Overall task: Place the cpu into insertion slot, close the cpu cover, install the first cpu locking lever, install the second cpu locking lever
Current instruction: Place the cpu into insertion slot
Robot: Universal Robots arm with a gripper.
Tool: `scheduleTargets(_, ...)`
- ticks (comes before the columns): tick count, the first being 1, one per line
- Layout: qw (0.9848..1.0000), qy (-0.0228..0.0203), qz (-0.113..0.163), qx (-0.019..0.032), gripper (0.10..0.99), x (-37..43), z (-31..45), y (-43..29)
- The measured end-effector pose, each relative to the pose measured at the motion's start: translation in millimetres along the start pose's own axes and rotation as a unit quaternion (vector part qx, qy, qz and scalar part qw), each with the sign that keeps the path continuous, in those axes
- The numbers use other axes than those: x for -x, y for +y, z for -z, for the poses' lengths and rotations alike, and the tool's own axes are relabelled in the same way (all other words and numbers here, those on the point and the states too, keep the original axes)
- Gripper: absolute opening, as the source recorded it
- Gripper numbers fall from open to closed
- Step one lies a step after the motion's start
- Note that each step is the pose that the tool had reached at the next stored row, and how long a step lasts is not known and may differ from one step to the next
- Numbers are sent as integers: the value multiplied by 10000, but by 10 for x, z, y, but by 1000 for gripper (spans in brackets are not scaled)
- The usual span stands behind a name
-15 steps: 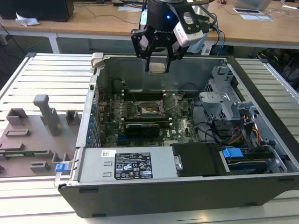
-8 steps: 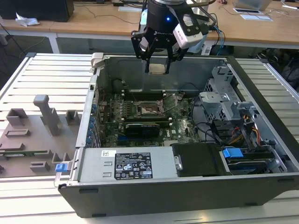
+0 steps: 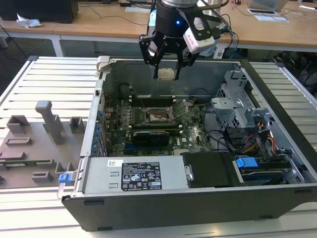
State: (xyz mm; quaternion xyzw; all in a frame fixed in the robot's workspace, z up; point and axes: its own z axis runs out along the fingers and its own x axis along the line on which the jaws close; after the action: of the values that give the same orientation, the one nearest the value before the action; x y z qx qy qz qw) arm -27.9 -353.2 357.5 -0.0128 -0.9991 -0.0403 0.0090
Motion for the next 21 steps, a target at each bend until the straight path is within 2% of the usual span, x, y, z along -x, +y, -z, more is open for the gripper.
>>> scheduleTargets(10,10000,0,0,-4,545,-9,-136,-11)
scheduleTargets(21,10000,0,0,-8,545,-8,-198,-16)
